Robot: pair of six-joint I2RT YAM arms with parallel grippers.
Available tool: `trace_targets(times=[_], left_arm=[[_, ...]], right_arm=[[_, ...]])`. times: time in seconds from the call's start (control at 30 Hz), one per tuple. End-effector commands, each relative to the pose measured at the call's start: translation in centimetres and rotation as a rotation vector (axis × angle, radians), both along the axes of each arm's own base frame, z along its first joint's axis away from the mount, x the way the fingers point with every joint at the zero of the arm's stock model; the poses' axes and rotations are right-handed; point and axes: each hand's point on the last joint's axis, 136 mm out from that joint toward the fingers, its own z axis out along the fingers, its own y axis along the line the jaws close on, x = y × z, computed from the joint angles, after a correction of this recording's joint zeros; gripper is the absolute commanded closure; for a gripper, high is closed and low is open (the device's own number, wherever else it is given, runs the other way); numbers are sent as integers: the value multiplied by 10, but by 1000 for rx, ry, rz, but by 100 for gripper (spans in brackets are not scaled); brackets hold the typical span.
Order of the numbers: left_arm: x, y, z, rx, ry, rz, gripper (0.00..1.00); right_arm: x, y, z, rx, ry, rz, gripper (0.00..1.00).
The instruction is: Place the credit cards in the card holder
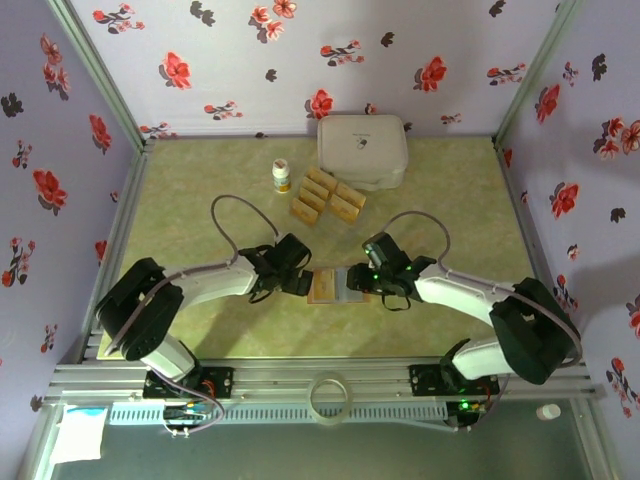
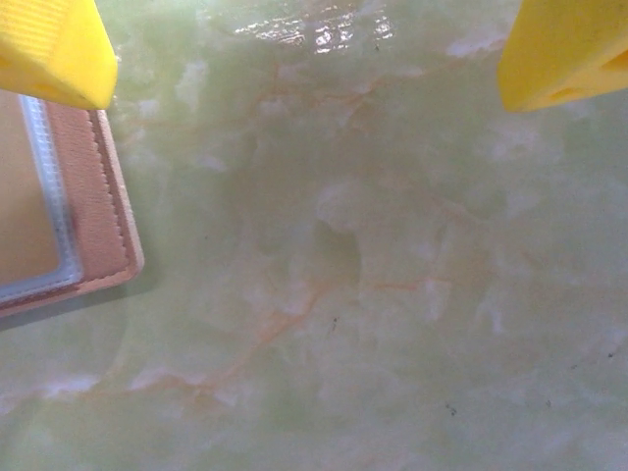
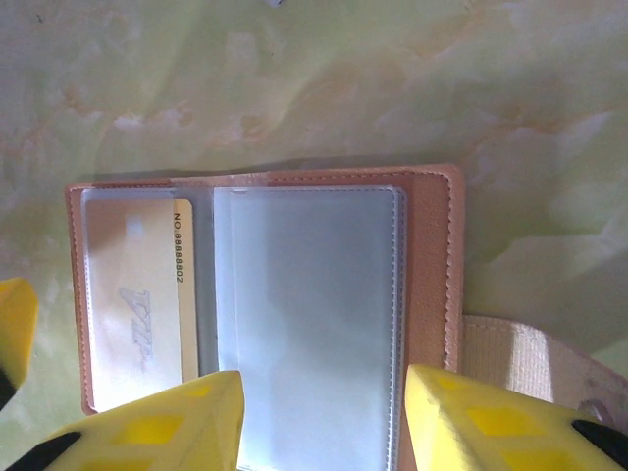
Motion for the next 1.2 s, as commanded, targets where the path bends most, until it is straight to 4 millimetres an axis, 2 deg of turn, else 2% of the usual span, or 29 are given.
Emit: trace_targets(times=[0.0, 0.37, 0.63, 0.8, 0.93, 1.17], left_arm=[[3, -9, -1, -3, -8, -22, 0], [0, -11, -15, 13, 12, -26, 0], [-3, -12, -25, 24, 28, -29, 0], [-5, -13, -28, 22, 32, -29, 0], [-7, -14, -30, 19, 35, -31, 0], [-8, -15, -31, 10, 34, -29, 0]], right_arm=[[2, 0, -5, 12, 7, -17, 54], [1, -1, -17, -1, 30, -17, 54], [0, 16, -25, 60, 78, 14, 60], [1, 28, -16, 147, 74, 17, 62], [4, 42, -2, 231, 66, 23, 66], [10, 52, 24, 298, 33, 23, 68]])
